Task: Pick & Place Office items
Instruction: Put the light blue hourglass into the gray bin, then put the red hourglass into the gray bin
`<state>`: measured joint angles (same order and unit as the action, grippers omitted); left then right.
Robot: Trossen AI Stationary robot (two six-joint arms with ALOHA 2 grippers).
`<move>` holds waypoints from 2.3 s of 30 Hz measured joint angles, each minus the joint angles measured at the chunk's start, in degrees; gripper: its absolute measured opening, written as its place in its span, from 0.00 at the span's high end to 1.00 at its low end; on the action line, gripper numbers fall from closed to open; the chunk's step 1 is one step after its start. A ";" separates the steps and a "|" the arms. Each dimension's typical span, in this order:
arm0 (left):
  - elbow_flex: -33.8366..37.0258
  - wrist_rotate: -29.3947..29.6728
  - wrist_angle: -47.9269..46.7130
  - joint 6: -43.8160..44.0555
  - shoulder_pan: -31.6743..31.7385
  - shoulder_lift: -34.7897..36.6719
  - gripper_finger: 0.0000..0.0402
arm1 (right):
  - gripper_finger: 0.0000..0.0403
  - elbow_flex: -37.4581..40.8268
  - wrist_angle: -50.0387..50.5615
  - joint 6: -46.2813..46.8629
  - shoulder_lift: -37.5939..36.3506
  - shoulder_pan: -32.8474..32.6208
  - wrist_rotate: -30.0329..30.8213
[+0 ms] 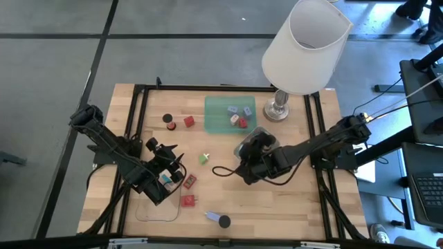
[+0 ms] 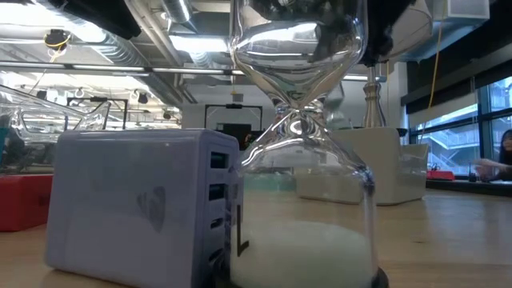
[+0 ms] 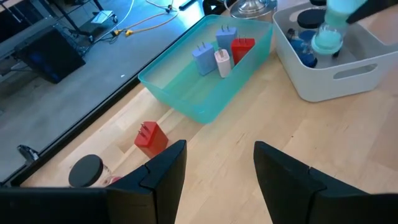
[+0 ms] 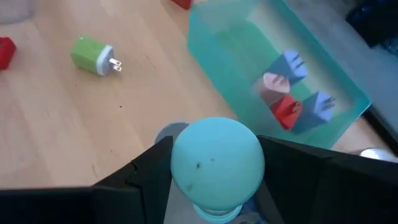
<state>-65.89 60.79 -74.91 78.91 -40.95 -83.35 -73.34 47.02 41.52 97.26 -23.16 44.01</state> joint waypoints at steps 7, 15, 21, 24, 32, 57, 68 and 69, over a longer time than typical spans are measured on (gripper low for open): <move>0.00 1.42 -0.01 -0.05 0.29 0.00 0.54 | 0.48 8.30 -10.50 3.04 0.01 0.23 0.62; 0.00 3.09 -0.04 -0.22 1.40 0.00 0.54 | 0.48 14.72 -22.75 2.02 0.01 1.35 2.16; 0.00 3.09 -0.04 -1.70 1.73 0.00 0.54 | 0.48 17.32 -27.65 4.46 0.03 2.43 2.71; 0.00 3.09 -0.04 -1.71 1.73 0.00 0.54 | 0.47 17.57 -27.63 4.54 0.03 2.47 2.69; 0.00 3.13 -0.06 -1.73 1.73 0.00 0.54 | 0.38 17.57 -27.78 8.20 0.03 2.47 1.66; -0.70 -7.44 -7.84 -3.96 18.04 3.95 0.54 | 0.15 4.24 -13.77 -8.07 -11.49 1.68 -5.51; 5.65 -23.97 -8.05 -23.33 43.86 18.31 0.54 | 0.15 4.27 -11.83 -8.68 -12.78 1.16 -9.11; 6.85 -24.42 -5.40 -24.08 45.43 20.35 0.54 | 0.15 4.28 -11.76 -9.23 -12.78 1.16 -9.11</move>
<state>-59.04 36.37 -80.31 54.83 4.48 -63.00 -69.06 35.27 32.29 84.49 -22.00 34.89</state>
